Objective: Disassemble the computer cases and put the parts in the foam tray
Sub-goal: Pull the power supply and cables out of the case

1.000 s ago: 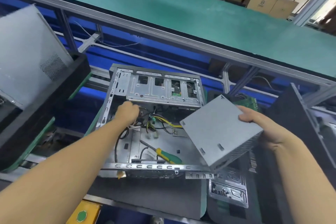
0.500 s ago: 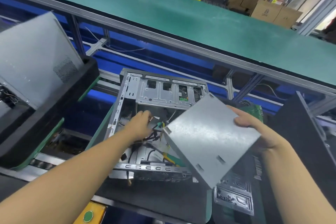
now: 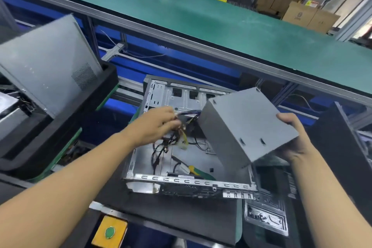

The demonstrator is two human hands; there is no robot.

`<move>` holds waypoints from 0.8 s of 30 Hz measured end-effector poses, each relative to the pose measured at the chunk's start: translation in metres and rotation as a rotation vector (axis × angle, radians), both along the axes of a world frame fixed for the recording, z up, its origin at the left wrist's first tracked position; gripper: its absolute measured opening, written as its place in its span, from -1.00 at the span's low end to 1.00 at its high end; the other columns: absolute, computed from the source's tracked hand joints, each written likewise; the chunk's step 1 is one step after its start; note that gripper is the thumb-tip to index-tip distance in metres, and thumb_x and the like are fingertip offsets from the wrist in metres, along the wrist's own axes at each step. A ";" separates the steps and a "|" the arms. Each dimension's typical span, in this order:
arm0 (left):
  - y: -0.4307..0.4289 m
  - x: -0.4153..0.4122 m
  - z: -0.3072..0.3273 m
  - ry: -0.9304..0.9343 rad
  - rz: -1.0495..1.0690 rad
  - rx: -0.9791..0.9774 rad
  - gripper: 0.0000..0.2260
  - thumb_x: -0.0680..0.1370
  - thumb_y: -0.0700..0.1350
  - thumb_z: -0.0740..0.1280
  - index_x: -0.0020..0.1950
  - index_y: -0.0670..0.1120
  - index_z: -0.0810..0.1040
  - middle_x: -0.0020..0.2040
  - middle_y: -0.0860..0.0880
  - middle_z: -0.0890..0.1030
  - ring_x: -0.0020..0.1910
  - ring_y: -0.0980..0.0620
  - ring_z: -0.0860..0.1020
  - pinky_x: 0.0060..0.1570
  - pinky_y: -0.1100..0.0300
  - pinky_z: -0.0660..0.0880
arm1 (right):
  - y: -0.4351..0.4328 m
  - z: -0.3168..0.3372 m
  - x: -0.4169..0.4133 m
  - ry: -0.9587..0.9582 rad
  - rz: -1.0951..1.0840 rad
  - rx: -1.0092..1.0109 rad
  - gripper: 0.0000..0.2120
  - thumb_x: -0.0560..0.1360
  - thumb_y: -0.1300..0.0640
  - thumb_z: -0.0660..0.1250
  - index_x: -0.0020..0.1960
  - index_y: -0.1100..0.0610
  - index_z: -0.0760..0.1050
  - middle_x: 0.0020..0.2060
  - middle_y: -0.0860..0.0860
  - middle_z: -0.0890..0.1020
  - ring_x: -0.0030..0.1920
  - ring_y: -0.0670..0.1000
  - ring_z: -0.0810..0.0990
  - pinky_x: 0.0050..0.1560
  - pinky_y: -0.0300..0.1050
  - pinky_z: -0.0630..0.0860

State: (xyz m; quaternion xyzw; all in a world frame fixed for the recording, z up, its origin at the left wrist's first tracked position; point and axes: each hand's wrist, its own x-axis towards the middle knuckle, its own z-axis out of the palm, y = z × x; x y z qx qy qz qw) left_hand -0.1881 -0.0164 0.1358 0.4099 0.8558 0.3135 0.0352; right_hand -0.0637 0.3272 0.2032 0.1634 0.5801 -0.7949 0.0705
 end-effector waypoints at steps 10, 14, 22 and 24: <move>-0.005 0.001 0.004 -0.434 0.198 0.101 -0.64 0.67 0.11 0.14 -0.11 -0.16 0.44 -0.19 0.03 0.43 -0.23 0.07 0.40 -0.20 0.15 0.34 | -0.014 -0.014 -0.018 -0.115 -0.135 0.008 -0.69 0.22 -0.08 0.39 -0.12 0.02 0.73 -0.12 0.02 0.72 -0.19 0.05 0.67 -0.12 -0.01 0.52; 0.010 -0.009 -0.016 -0.288 0.335 0.002 -0.94 0.66 -0.12 0.24 0.01 -0.06 0.46 -0.16 0.04 0.52 -0.17 -0.02 0.51 -0.29 0.23 0.34 | -0.022 -0.016 -0.021 -0.056 -0.025 0.114 -0.63 0.23 -0.09 0.42 0.02 -0.10 0.71 -0.07 -0.01 0.73 -0.17 0.02 0.69 -0.25 -0.01 0.60; 0.051 -0.007 -0.048 -0.414 0.545 -0.182 -0.90 0.63 -0.09 0.26 -0.06 -0.05 0.51 0.03 -0.20 0.64 0.01 -0.20 0.57 -0.06 0.04 0.49 | -0.026 -0.018 -0.027 0.009 0.093 0.396 -0.42 0.30 0.12 0.40 0.33 0.02 0.55 0.07 0.07 0.71 -0.07 0.04 0.66 -0.11 -0.11 0.55; 0.050 -0.005 -0.050 -0.417 0.559 -0.216 -0.91 0.63 -0.02 0.26 -0.01 0.00 0.50 0.03 -0.14 0.65 0.07 -0.19 0.56 0.00 0.03 0.43 | -0.024 -0.022 -0.028 0.002 0.103 0.458 -0.40 0.28 0.10 0.41 0.33 0.00 0.52 0.01 0.03 0.73 -0.09 0.01 0.66 -0.10 -0.13 0.53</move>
